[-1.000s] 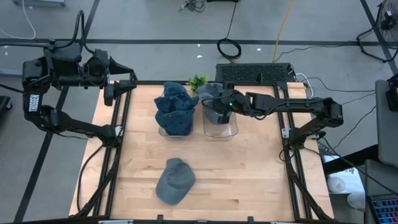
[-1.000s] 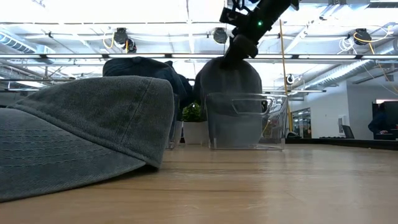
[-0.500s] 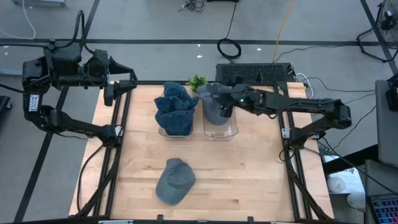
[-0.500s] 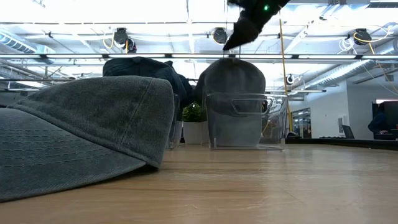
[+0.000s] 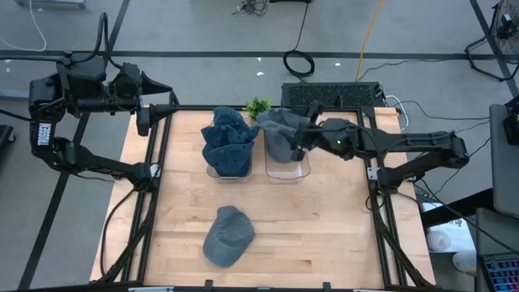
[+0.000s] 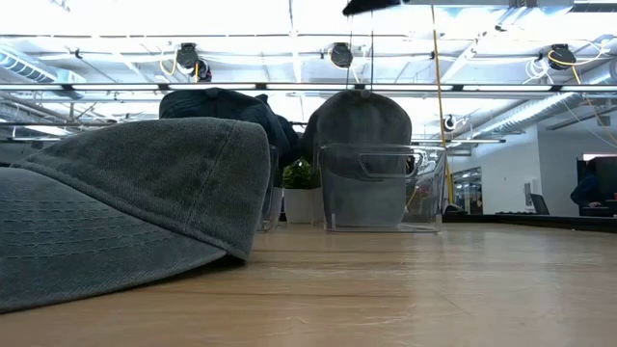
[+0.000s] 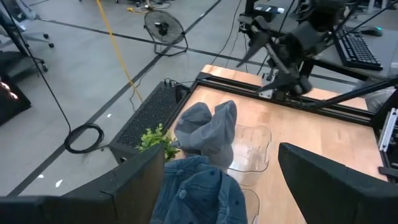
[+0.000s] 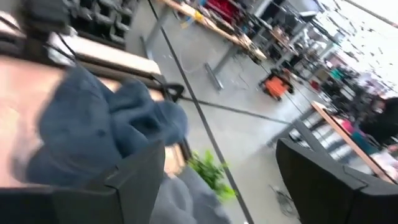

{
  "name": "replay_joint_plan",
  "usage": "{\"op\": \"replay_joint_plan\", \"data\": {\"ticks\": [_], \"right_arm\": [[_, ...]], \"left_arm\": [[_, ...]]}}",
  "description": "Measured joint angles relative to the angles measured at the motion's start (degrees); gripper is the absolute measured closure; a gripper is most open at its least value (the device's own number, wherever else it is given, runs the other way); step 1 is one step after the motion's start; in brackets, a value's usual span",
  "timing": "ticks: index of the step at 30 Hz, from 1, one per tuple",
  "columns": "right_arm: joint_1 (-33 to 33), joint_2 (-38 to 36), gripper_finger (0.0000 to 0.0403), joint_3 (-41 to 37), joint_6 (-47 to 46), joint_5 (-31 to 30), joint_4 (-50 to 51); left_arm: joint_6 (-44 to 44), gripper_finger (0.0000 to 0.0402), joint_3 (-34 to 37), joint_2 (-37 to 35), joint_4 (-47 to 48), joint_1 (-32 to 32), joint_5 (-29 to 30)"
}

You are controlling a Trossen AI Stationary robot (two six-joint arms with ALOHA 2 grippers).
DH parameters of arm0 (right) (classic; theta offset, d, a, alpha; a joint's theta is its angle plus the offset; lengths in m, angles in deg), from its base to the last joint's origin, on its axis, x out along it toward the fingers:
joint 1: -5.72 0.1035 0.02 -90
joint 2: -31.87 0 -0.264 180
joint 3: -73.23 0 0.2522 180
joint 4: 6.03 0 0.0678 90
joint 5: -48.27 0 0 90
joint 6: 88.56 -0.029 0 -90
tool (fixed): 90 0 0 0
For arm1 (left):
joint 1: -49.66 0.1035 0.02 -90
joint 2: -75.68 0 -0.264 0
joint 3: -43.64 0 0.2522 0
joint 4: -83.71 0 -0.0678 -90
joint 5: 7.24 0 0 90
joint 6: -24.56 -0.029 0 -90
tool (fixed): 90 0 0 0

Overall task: Pick & Place hat
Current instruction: Put the gray cap into the right transparent bin

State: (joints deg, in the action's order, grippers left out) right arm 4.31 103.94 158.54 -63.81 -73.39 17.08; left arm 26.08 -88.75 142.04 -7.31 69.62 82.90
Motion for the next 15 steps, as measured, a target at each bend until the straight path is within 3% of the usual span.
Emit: {"op": "replay_joint_plan", "data": {"ticks": [10,15], "right_arm": [[10.6,-0.3,0.0106,0.0,-1.3,-0.2,-8.4],[14.4,-0.3,0.0109,0.0,-4.7,-5.6,-11.0]], "left_arm": [[-0.1,0.0078,0.0,0.0,0.0,0.0,-1.3],[0.1,0.0078,0.0,0.0,0.0,0.0,-2.1]]}}
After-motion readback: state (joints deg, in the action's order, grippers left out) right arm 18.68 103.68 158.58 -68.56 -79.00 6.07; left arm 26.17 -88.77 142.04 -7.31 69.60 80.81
